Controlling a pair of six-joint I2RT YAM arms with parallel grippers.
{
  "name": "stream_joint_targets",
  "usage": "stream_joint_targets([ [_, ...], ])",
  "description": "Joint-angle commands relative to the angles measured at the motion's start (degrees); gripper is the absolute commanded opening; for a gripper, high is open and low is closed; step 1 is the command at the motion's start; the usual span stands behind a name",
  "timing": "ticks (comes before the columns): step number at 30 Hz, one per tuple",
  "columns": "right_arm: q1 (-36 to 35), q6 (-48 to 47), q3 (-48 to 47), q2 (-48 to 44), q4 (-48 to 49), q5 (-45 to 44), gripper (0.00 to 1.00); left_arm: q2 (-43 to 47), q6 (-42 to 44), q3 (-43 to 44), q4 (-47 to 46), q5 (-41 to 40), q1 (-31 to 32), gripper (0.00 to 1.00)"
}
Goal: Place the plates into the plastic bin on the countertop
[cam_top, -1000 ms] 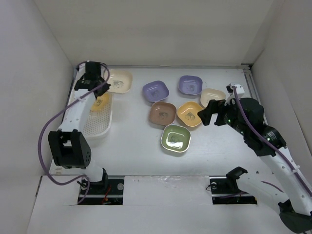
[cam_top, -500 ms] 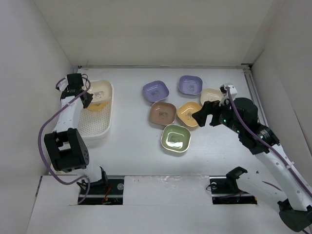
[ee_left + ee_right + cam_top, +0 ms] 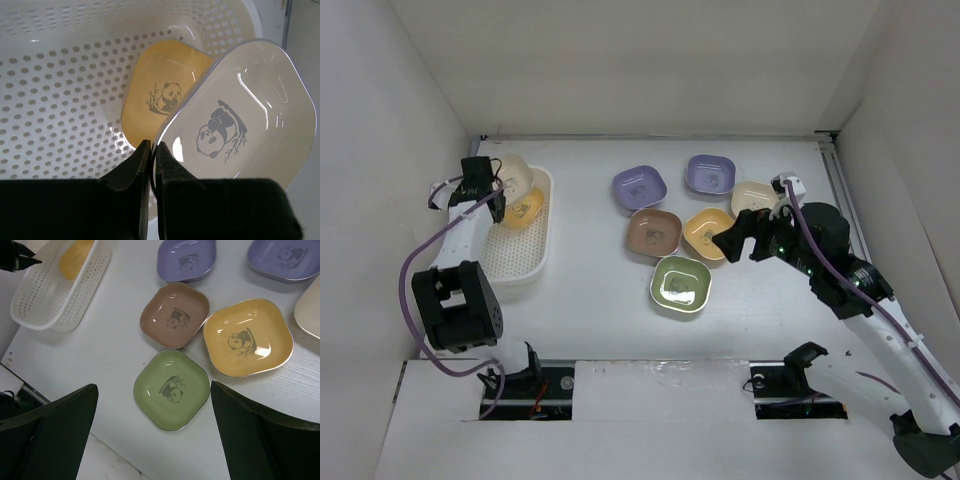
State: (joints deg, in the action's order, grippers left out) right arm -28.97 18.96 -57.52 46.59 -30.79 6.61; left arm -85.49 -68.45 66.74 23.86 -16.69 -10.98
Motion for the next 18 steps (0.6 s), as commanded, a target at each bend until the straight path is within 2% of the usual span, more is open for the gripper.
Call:
stream_joint_targets([
  [1,-0.47,0.38,-0.14,-1.15,2.84,-0.11,1.0,-4.84,-4.86,4.27,1.37,-2.82,-0.27,0.0],
  [8,-0.47,0.38,-0.14,-1.15,2.31,-0.11,1.0,-6.53,-4.86,3.04,-0.04,-2.21,-0.27,0.01],
  [10,-0.47,0.38,-0.14,-1.15,2.31,-0.11,1.0,-6.53,-4.86,3.04,0.74,-2.82,-0.27,0.1],
  [13,-0.47,0.38,-0.14,-1.15,2.31,-0.11,1.0,-6.01,-4.86,1.82,0.14,-2.82,-0.27,0.16],
  [15,-0.47,0.38,-0.14,-1.15,2.31,-0.11,1.0,-6.0,-4.06,1.29,-1.61,-2.3,-0.27,0.49],
  [16,-0.47,0.38,-0.14,-1.15,2.31,-0.11,1.0,-5.39,-3.46,1.29,-1.62,-1.6,-0.27,0.61],
  [18,-0.47,0.38,-0.14,-1.15,2.31,-0.11,1.0,-4.86,-2.83,1.29,-2.15,-0.98,0.34,0.69],
])
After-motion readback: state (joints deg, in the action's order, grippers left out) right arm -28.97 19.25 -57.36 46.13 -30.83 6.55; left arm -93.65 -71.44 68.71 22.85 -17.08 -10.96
